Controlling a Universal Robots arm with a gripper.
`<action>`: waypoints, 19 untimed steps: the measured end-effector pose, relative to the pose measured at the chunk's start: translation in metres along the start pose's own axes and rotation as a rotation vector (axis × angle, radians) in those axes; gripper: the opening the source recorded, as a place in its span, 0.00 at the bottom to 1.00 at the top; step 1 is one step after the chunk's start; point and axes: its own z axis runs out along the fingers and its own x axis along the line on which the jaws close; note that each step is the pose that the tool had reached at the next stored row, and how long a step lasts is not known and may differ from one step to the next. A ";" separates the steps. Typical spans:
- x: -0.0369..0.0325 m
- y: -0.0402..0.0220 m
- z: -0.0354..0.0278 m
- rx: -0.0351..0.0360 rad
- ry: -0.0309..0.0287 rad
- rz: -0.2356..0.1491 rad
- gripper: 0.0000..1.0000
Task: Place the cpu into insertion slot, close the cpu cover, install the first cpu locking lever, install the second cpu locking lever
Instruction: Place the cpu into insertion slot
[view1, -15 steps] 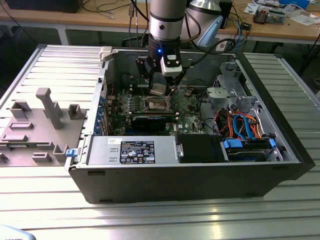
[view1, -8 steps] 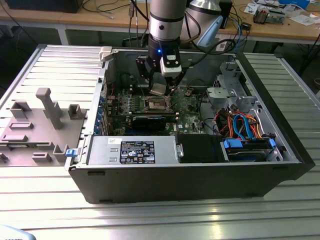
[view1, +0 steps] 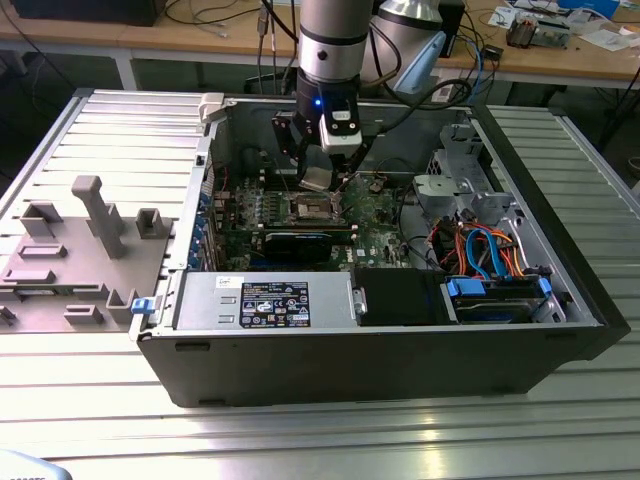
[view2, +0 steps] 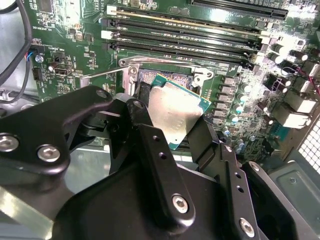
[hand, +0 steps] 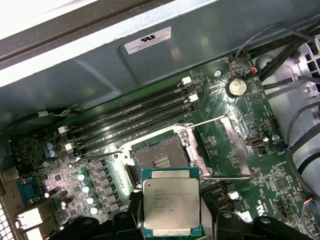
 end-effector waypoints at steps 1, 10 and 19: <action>0.0000 0.0000 0.0000 0.0000 0.0000 0.001 0.55; 0.0000 0.0000 0.0009 -0.0002 -0.0002 0.018 0.55; 0.0000 0.0000 0.0017 -0.0004 -0.0003 0.031 0.55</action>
